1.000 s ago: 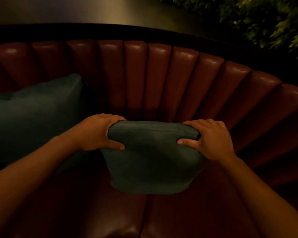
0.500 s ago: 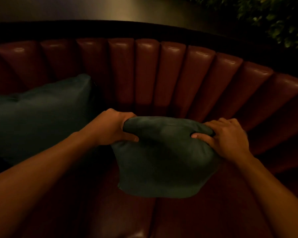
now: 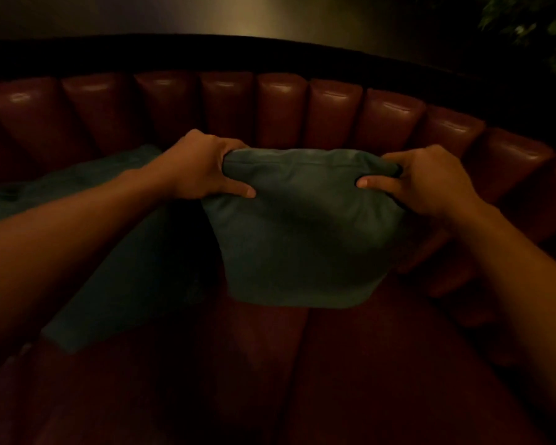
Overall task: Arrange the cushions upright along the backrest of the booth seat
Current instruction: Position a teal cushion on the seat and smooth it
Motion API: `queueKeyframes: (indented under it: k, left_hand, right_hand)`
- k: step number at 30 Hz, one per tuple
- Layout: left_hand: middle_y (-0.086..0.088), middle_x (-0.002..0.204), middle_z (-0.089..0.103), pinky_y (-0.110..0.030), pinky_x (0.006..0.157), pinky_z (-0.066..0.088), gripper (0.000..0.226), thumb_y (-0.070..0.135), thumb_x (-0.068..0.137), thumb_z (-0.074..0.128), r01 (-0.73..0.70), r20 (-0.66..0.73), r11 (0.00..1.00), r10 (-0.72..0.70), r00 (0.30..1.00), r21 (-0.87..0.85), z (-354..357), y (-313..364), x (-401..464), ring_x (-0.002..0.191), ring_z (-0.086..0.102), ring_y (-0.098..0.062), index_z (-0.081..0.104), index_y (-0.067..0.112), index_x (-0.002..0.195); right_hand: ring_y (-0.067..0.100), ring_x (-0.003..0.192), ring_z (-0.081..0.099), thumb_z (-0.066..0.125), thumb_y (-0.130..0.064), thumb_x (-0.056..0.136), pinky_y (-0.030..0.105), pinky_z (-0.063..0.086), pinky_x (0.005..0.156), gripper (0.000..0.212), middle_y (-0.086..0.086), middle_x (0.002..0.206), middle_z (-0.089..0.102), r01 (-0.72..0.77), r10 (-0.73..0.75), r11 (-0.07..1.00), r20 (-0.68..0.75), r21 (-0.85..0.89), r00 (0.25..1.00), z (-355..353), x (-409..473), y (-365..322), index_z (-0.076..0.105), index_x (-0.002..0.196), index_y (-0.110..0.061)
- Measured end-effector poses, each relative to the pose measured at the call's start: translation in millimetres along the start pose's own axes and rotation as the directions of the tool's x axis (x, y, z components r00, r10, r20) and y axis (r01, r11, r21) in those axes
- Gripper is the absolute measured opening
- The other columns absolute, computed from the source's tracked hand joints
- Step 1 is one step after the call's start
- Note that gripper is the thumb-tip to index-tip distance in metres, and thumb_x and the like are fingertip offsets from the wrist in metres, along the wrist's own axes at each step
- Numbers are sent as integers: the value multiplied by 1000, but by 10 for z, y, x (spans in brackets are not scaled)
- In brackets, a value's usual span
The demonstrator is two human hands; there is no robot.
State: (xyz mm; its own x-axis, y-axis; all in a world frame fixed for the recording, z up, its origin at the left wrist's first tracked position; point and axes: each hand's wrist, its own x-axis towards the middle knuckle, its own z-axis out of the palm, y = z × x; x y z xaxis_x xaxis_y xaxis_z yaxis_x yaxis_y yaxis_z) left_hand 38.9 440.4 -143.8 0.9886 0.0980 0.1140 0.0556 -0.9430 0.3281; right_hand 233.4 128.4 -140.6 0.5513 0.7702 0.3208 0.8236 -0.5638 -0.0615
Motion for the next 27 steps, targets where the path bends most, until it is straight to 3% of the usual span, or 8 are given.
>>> queueKeyframes:
  k: [4,9,14,18,20,22,24,27]
  left_hand:
    - [-9,132,62,-45,102,47,85,71,75,67,93,17,987,-96,995,132,246,-187,264,118,59,-35,49,25,144]
    - [-18,143,49,-54,99,49,78,53,88,67,194,-31,976,-192,981,102,565,-321,401,123,53,-43,35,22,152]
    - [-17,130,61,-50,98,51,64,45,86,73,124,-109,992,-123,986,-1,558,-397,405,117,60,-39,54,16,140]
    - [-16,117,70,-36,93,49,51,35,85,78,83,-208,996,-78,975,13,483,-470,361,108,66,-35,65,9,127]
    - [-16,123,67,-34,96,46,57,36,84,78,106,-247,994,-112,962,-39,531,-501,336,113,64,-34,60,14,133]
    - [-16,145,49,-45,107,42,73,47,85,73,162,-246,987,-160,956,-10,652,-485,285,130,51,-38,43,26,149]
    - [-15,163,23,-58,116,31,88,60,82,63,155,-301,983,-120,946,95,798,-379,213,147,25,-43,26,32,157]
    - [-13,168,6,-66,117,20,104,69,70,64,36,-322,977,34,946,209,1098,-23,17,154,1,-42,25,30,159]
  right_hand:
    - [28,85,68,31,-97,72,41,46,82,90,-7,73,65,-16,23,999,154,-45,988,426,291,235,73,114,-29]
    - [37,124,57,41,-86,79,52,37,104,81,8,133,67,-70,80,995,165,-64,983,739,362,431,54,142,-36]
    - [37,120,59,33,-91,81,54,38,103,82,7,129,69,-111,121,991,140,-81,983,761,312,407,55,139,-39]
    - [37,118,56,51,-72,91,49,36,98,64,8,127,68,-108,99,990,-106,-86,989,724,221,218,59,138,-29]
    - [35,129,50,54,-60,96,48,33,104,58,7,141,60,-104,86,993,-254,-58,963,749,96,44,56,143,-26]
    - [36,144,38,56,-60,94,51,27,114,66,11,157,44,-43,31,998,-290,-35,957,866,-89,-184,49,151,-28]
    - [37,154,21,62,-70,84,59,18,120,86,12,167,24,-4,-4,999,-235,-33,972,1033,-266,-393,38,157,-33]
    - [39,157,-7,52,-93,68,74,2,116,113,8,172,-4,-81,77,993,-58,-83,995,1253,-416,-600,15,162,-40]
